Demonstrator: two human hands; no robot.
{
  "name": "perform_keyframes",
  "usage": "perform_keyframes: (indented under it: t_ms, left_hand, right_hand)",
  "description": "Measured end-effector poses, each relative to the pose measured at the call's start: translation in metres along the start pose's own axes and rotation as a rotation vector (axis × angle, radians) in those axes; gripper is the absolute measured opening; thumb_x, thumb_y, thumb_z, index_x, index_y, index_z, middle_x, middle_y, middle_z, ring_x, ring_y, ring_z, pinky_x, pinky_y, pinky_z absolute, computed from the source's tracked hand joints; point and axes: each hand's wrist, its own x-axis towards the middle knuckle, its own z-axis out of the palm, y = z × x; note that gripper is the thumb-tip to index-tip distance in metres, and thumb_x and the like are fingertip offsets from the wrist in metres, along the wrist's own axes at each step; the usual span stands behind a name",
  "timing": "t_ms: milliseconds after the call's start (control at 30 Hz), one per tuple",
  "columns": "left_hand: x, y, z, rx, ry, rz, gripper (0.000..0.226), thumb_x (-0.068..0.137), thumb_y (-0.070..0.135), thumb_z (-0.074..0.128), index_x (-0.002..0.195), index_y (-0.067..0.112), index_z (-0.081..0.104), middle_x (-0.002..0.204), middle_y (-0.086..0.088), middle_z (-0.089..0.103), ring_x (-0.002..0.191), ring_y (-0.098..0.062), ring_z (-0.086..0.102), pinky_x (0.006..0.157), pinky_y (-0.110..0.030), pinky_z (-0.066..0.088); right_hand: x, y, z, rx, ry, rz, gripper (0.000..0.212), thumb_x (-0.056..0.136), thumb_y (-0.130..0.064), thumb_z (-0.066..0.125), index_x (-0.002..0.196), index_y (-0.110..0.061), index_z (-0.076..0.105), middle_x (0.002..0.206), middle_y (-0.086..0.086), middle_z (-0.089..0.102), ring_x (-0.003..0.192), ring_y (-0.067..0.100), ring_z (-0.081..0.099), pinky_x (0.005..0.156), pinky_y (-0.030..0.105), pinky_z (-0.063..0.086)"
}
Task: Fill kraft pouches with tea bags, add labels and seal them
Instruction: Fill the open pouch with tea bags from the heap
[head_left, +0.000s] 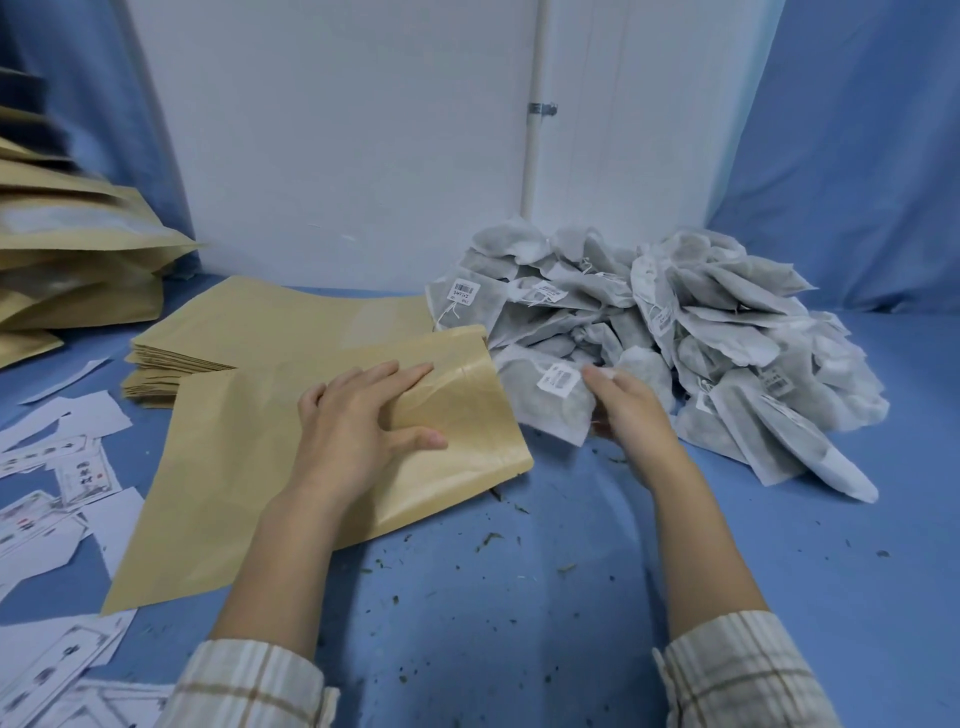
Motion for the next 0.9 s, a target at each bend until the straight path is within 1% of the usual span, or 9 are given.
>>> perform_keyframes:
  t_ms: [200, 267, 433, 533, 567, 633, 700, 800, 900]
  left_hand:
    - [-0.001, 0.013, -0.002, -0.164, -0.134, 0.136, 0.081, 0.047, 0.06, 0.069, 0.124, 0.05, 0.046, 0.138, 0.014, 0.048, 0.132, -0.009, 0.035, 0.113, -0.041, 0.019]
    - [-0.001, 0.019, 0.003, -0.089, -0.158, 0.182, 0.081, 0.048, 0.063, 0.065, 0.125, 0.053, 0.04, 0.138, 0.015, 0.046, 0.133, -0.011, 0.034, 0.113, -0.038, 0.016]
    - [-0.001, 0.021, 0.011, -0.05, -0.169, 0.202, 0.079, 0.05, 0.066, 0.06, 0.124, 0.056, 0.038, 0.14, 0.016, 0.044, 0.135, -0.011, 0.031, 0.111, -0.032, 0.013]
    - [-0.001, 0.019, 0.011, -0.074, -0.122, 0.167, 0.074, 0.051, 0.068, 0.059, 0.122, 0.059, 0.039, 0.141, 0.015, 0.043, 0.135, -0.01, 0.03, 0.108, -0.027, 0.01]
    - [-0.001, 0.019, 0.011, -0.079, -0.101, 0.153, 0.074, 0.051, 0.068, 0.058, 0.122, 0.059, 0.039, 0.141, 0.014, 0.043, 0.135, -0.01, 0.03, 0.106, -0.025, 0.009]
    - [-0.001, 0.019, 0.012, -0.042, -0.079, 0.136, 0.074, 0.052, 0.068, 0.058, 0.124, 0.057, 0.042, 0.142, 0.012, 0.043, 0.135, -0.012, 0.029, 0.104, -0.023, 0.007]
    - [-0.001, 0.018, 0.013, 0.006, -0.088, 0.129, 0.077, 0.052, 0.069, 0.057, 0.126, 0.054, 0.044, 0.144, 0.011, 0.041, 0.135, -0.013, 0.027, 0.101, -0.02, 0.005]
    - [-0.001, 0.018, 0.014, 0.004, -0.104, 0.125, 0.078, 0.051, 0.07, 0.056, 0.127, 0.055, 0.042, 0.145, 0.012, 0.04, 0.136, -0.013, 0.026, 0.101, -0.019, 0.004]
    - [-0.001, 0.017, 0.013, -0.009, -0.103, 0.113, 0.079, 0.05, 0.071, 0.055, 0.126, 0.057, 0.041, 0.145, 0.011, 0.039, 0.136, -0.013, 0.026, 0.103, -0.022, 0.005]
  right_hand:
    - [-0.011, -0.009, 0.026, -0.232, -0.225, -0.115, 0.017, 0.09, -0.024, 0.057, 0.088, -0.01, 0.065, 0.055, -0.008, 0.057, 0.05, 0.01, 0.049, 0.049, 0.02, 0.039]
    - [-0.011, -0.01, 0.04, -0.391, -0.223, -0.12, 0.011, 0.089, -0.018, 0.055, 0.089, -0.008, 0.059, 0.069, -0.004, 0.06, 0.066, 0.016, 0.054, 0.064, 0.03, 0.045]
    - [-0.013, -0.01, 0.047, -0.286, -0.358, 0.071, 0.015, 0.094, -0.018, 0.046, 0.097, -0.012, 0.059, 0.092, 0.004, 0.059, 0.086, 0.017, 0.055, 0.082, 0.036, 0.048]
    - [-0.015, -0.012, 0.032, -0.399, -0.478, -0.007, 0.02, 0.086, -0.013, 0.056, 0.08, -0.027, 0.07, 0.083, -0.007, 0.066, 0.076, 0.007, 0.059, 0.071, 0.023, 0.052]
    - [-0.015, -0.013, 0.026, -0.362, -0.457, -0.023, 0.023, 0.085, -0.015, 0.058, 0.074, -0.029, 0.072, 0.079, -0.008, 0.067, 0.072, 0.006, 0.059, 0.067, 0.019, 0.049]
    - [-0.005, -0.005, 0.012, -0.309, -0.164, -0.099, 0.014, 0.086, -0.026, 0.06, 0.082, -0.031, 0.073, 0.087, -0.005, 0.068, 0.08, 0.009, 0.06, 0.072, 0.02, 0.046]
    - [0.01, 0.008, -0.005, -0.711, 0.215, -0.133, 0.024, 0.087, -0.041, 0.056, 0.106, -0.031, 0.067, 0.122, 0.004, 0.057, 0.115, 0.018, 0.049, 0.096, 0.027, 0.037]
    - [0.017, 0.029, -0.022, -1.214, 0.188, 0.047, 0.042, 0.089, -0.054, 0.043, 0.126, -0.036, 0.052, 0.153, 0.013, 0.014, 0.139, 0.033, 0.012, 0.117, 0.039, 0.01]
    - [0.018, 0.039, -0.019, -1.275, 0.215, 0.053, 0.044, 0.092, -0.047, 0.044, 0.13, -0.025, 0.05, 0.151, 0.016, 0.021, 0.137, 0.034, 0.02, 0.115, 0.038, 0.014]
